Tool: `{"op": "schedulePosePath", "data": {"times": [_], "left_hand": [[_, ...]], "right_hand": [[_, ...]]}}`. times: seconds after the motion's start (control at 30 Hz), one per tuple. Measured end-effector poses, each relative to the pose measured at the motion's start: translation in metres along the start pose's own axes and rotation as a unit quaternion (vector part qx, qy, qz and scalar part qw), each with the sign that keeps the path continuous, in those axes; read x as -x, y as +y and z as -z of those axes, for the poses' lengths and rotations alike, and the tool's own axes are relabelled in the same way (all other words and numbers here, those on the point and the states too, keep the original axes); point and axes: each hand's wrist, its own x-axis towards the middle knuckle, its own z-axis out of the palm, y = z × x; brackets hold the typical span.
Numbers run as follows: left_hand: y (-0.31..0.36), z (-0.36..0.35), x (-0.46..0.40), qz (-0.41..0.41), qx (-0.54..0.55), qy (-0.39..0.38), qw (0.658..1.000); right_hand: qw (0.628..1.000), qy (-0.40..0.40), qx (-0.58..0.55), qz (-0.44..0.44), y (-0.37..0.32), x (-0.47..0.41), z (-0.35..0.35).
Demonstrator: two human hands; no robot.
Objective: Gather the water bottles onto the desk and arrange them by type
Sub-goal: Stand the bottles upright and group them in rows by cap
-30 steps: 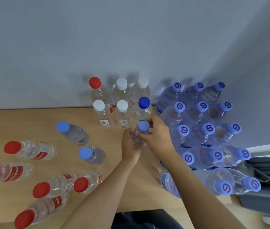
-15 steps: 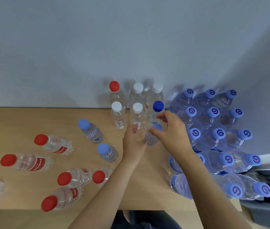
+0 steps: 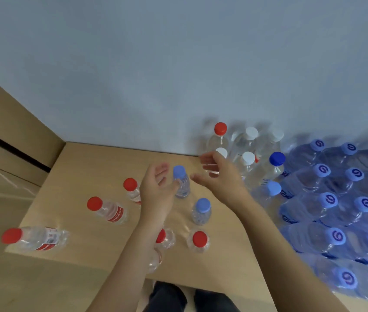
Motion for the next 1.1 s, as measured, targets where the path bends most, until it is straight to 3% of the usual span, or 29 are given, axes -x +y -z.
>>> {"op": "schedulePosePath", "data": {"times": [0.23, 0.43, 0.53, 0.67, 0.87, 1.1], "left_hand": [[-0.008, 0.049, -0.007, 0.013, -0.018, -0.031, 0.999], [-0.014, 0.066, -0.009, 0.019, -0.035, -0.052, 0.998], [-0.016, 0.069, -0.011, 0.020, -0.033, -0.060, 0.997], [-0.019, 0.067, -0.012, 0.020, -0.040, -0.093, 0.995], [-0.010, 0.043, -0.007, 0.017, -0.059, -0.183, 0.981], [0.024, 0.009, 0.007, -0.066, -0.060, -0.178, 0.980]], "right_hand": [[0.992, -0.069, 0.097, -0.032, 0.017, -0.034, -0.052], [0.988, -0.117, 0.078, -0.068, 0.028, -0.057, -0.063], [0.990, -0.088, 0.000, -0.106, 0.029, -0.060, -0.061], [0.994, -0.036, -0.051, -0.085, 0.010, -0.054, -0.046], [0.999, 0.025, -0.033, 0.000, -0.058, -0.037, -0.012], [0.989, 0.144, 0.007, 0.028, -0.113, -0.016, 0.010]]}}
